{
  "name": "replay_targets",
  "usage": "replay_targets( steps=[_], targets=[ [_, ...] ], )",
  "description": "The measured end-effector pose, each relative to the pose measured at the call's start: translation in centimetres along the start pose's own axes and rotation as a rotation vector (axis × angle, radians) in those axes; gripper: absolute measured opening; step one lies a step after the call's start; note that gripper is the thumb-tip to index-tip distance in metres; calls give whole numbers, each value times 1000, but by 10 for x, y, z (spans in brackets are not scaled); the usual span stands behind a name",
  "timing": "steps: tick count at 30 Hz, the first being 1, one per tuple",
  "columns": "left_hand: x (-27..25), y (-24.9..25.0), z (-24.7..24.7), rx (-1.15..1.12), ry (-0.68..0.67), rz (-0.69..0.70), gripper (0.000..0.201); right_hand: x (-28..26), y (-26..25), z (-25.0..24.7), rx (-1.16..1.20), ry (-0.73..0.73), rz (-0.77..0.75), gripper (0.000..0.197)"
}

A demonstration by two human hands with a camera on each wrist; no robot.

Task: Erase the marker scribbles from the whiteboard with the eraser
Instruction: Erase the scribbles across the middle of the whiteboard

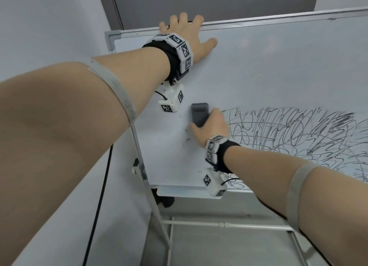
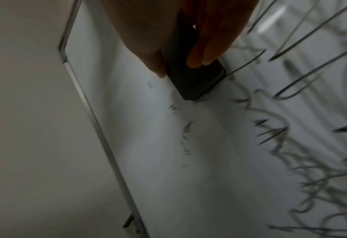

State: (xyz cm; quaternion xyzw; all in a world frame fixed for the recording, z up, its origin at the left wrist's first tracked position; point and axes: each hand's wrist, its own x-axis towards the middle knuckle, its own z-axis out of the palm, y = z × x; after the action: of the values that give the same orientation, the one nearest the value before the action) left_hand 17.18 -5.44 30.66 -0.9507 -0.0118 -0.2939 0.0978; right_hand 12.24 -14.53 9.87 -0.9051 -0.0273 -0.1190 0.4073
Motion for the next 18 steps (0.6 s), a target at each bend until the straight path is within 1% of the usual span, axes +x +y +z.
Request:
replay_targets(
  steps=[3, 6, 11, 15, 18],
  targets=[
    [2, 4, -1, -11, -22, -1, 76, 6, 25, -23, -13, 60, 27, 54],
    [2, 14, -2, -8, -22, -21, 79, 6, 27, -32, -38, 68, 19, 54],
    [-1, 16, -1, 12, 15, -27, 80, -4, -15, -2, 5, -39, -89, 49],
    [-1, 10, -1, 10, 19, -34, 79, -5, -45, 22, 79, -67, -99, 51],
    [-1, 5, 1, 11, 26, -36, 77, -5, -54, 31, 96, -74, -105, 52]
  ],
)
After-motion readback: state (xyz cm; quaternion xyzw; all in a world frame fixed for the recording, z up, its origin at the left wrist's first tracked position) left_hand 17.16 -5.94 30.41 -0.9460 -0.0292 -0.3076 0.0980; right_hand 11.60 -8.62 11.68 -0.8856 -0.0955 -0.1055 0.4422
